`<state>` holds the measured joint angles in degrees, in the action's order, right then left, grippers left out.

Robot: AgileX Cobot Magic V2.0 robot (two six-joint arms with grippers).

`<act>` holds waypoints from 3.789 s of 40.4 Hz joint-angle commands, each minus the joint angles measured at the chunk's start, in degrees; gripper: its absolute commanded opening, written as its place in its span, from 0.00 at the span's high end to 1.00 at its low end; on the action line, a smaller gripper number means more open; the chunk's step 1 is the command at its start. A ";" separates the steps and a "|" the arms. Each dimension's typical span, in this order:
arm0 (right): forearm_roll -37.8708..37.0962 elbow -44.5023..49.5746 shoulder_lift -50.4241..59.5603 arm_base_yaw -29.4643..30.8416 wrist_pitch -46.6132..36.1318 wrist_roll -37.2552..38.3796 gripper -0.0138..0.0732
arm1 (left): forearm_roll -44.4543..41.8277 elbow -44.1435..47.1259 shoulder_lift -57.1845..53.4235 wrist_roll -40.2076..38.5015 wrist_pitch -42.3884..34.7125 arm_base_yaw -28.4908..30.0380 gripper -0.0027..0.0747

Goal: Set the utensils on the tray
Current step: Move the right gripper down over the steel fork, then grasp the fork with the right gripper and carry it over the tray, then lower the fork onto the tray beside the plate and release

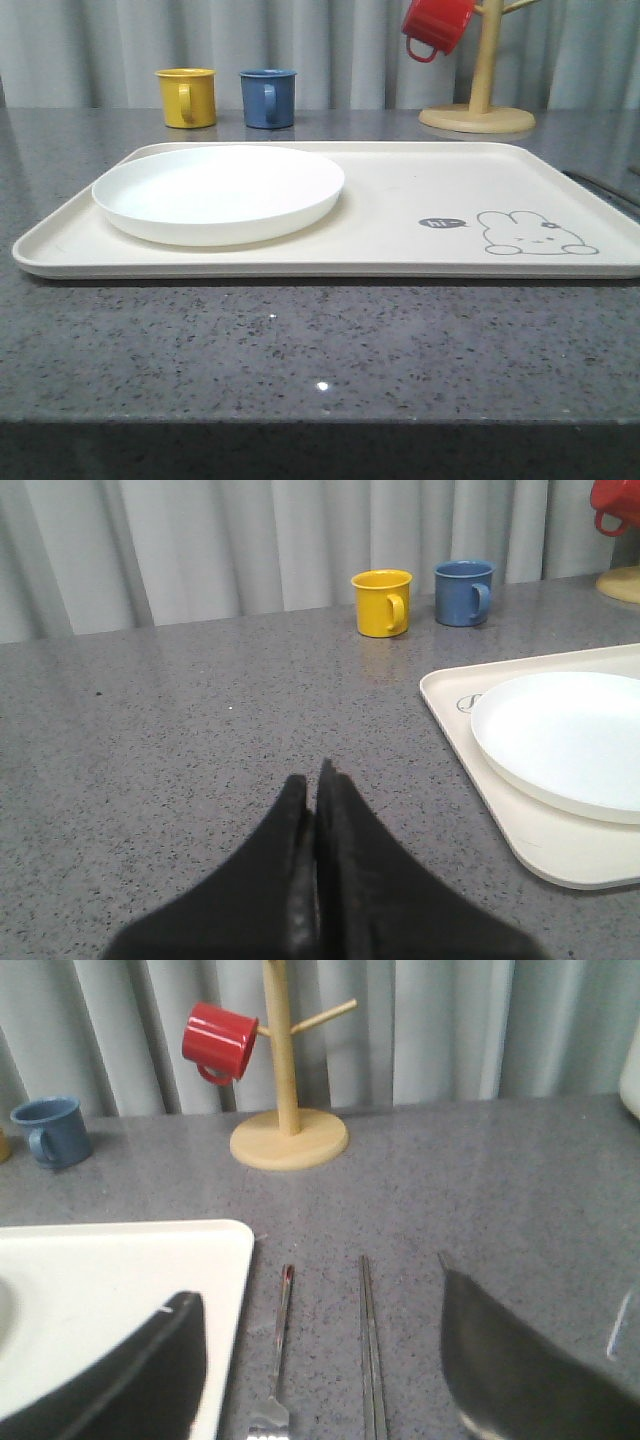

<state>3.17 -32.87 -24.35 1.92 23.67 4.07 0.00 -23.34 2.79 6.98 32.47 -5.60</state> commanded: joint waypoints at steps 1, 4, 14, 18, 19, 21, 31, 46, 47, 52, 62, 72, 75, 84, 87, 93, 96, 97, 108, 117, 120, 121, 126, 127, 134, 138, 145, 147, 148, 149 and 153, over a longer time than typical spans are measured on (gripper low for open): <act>0.14 -4.45 -5.19 0.43 -1.43 -0.88 0.40 | 0.58 -1.37 0.72 -0.41 -4.99 0.06 0.99; 0.14 -8.01 -10.44 0.43 1.88 -2.08 0.50 | 0.58 -1.37 0.72 -0.41 -4.99 0.06 0.99; 0.14 -24.00 -30.76 -0.78 19.49 -6.88 0.53 | 0.58 -1.37 0.72 -0.41 -4.99 0.06 0.99; 0.14 -29.27 -38.77 -2.86 25.23 -6.88 0.53 | 0.58 -1.37 0.72 -0.41 -4.99 0.06 0.99; 0.14 -30.61 -40.28 -3.34 26.15 -6.88 0.53 | 0.58 -1.37 0.72 -0.41 -4.99 0.06 0.99; 0.14 -32.66 -43.76 -4.35 27.81 -6.88 0.53 | 0.58 -1.37 0.72 -0.41 -4.99 0.06 0.99; 0.79 -37.91 -56.54 -5.18 28.72 -6.70 0.53 | 0.58 -1.37 0.72 -0.41 -4.99 0.06 0.99; 1.41 -38.14 -63.56 -5.18 26.60 -6.70 0.53 | 0.58 -1.37 0.72 -0.41 -4.99 0.06 0.99; 1.57 -38.14 -63.85 -5.18 26.53 -6.70 0.53 | 0.58 -1.37 0.72 -0.41 -4.99 0.06 0.99; 1.66 -38.14 -65.52 -5.18 26.07 -6.70 0.53 | 0.58 -1.37 0.72 -0.41 -4.99 0.06 0.99; 1.66 -38.14 -67.50 -5.18 26.08 -6.70 0.56 | 0.58 -1.37 0.72 -0.41 -4.99 0.06 0.99; 1.66 -38.14 -67.50 -5.18 26.88 -6.70 0.95 | 0.58 -1.37 0.72 -0.41 -4.99 0.06 0.99; 1.59 -38.25 -67.25 -5.18 26.92 -6.70 0.98 | 0.58 -1.37 0.72 -0.41 -4.99 0.06 0.99; 0.94 -42.94 -63.39 -5.25 30.73 -4.95 0.97 | 0.58 -1.37 0.72 -0.41 -4.99 0.06 0.99; 0.87 -45.42 -62.24 -5.72 33.13 -2.04 0.97 | 0.58 -1.37 0.72 -0.41 -4.99 0.06 0.99; 0.77 -49.80 -61.89 -10.08 38.10 1.10 0.97 | 0.58 -1.37 0.72 -0.41 -4.99 0.06 0.99; 0.57 -50.18 -62.21 -13.86 37.25 2.48 0.97 | 0.58 -1.37 0.72 -0.41 -4.99 0.06 0.99; 0.57 -50.18 -62.42 -15.10 36.81 3.48 0.97 | 0.58 -1.37 0.72 -0.41 -4.99 0.06 0.99; 0.57 -52.06 -68.44 -27.14 32.12 12.06 0.97 | 0.58 -1.37 0.72 -0.41 -4.99 0.06 0.99; 0.26 -52.80 -71.95 -27.38 29.14 18.72 0.97 | 0.58 -1.37 0.72 -0.41 -4.99 0.06 0.99; 0.26 -52.80 -73.13 -27.38 28.03 21.08 0.97 | 0.58 -1.37 0.72 -0.41 -4.99 0.06 0.99; 0.26 -52.80 -73.37 -27.38 27.77 21.76 0.97 | 0.58 -1.37 0.72 -0.41 -4.99 0.06 0.99; 0.26 -52.80 -75.22 -27.38 27.39 24.64 0.97 | 0.58 -1.37 0.72 -0.41 -4.99 0.06 0.99; 0.26 -52.80 -75.44 -27.38 27.39 24.84 0.97 | 0.58 -1.37 0.72 -0.41 -4.99 0.06 0.99; 0.26 -52.80 -76.32 -27.38 27.45 24.90 0.97 | 0.58 -1.37 0.72 -0.41 -4.99 0.06 0.99; 0.26 -52.80 -76.37 -27.38 27.45 24.90 0.97 | 0.58 -1.37 0.72 -0.41 -4.99 0.06 0.99; 1.83 -52.80 -76.34 -27.38 27.43 24.92 0.84 | 0.58 -1.37 0.72 -0.41 -4.99 0.06 0.99; 2.41 -52.80 -76.34 -27.38 27.42 24.92 0.79 | 0.58 -1.37 0.72 -0.41 -4.99 0.06 0.99; 2.64 -52.80 -76.34 -27.38 27.42 24.92 0.75 | 0.58 -1.37 0.72 -0.41 -4.99 0.06 0.99; 2.92 -52.80 -76.34 -27.38 27.42 24.92 0.72 | 0.58 -1.37 0.72 -0.41 -4.99 0.06 0.99; 3.53 -52.80 -76.34 -27.38 27.42 24.92 0.62 | 0.58 -1.37 0.72 -0.41 -4.99 0.06 0.99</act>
<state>5.92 -83.83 -103.42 -25.49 53.07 29.00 0.00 -23.34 2.79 6.98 32.37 -5.60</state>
